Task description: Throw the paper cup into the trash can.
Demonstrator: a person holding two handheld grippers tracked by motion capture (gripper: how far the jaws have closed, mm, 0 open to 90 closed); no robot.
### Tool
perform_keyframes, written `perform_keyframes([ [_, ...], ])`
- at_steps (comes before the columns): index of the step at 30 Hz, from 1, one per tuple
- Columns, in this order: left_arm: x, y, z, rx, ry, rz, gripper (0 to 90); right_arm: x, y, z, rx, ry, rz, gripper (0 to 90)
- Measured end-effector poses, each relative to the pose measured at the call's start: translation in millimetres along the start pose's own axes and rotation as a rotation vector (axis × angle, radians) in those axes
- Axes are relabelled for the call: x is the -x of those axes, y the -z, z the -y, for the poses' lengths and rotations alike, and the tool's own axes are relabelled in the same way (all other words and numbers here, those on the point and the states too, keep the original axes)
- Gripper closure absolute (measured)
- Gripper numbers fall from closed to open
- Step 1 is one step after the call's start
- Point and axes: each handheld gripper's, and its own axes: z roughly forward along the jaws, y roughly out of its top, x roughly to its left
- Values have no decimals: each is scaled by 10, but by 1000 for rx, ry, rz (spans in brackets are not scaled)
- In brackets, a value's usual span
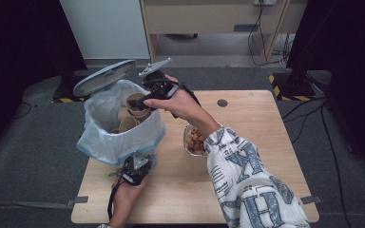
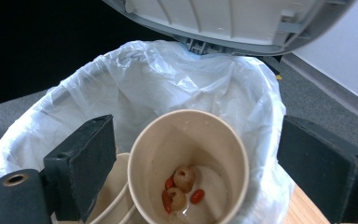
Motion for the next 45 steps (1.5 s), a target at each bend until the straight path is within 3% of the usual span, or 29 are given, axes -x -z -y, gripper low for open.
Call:
perform_keyframes([
  [7,0,0,0,0,-1,1,879,70,124,47,16,-39,9,95],
  [41,-1,-2,1,2,1,3,878,401,662,379,46,-111,91,70],
  [44,30,9,-9,4,0,-6,848,434,725,430,47,-114,104,70],
  [45,45,21,-19,9,0,-18,791,453,753,455,48,-117,109,70],
])
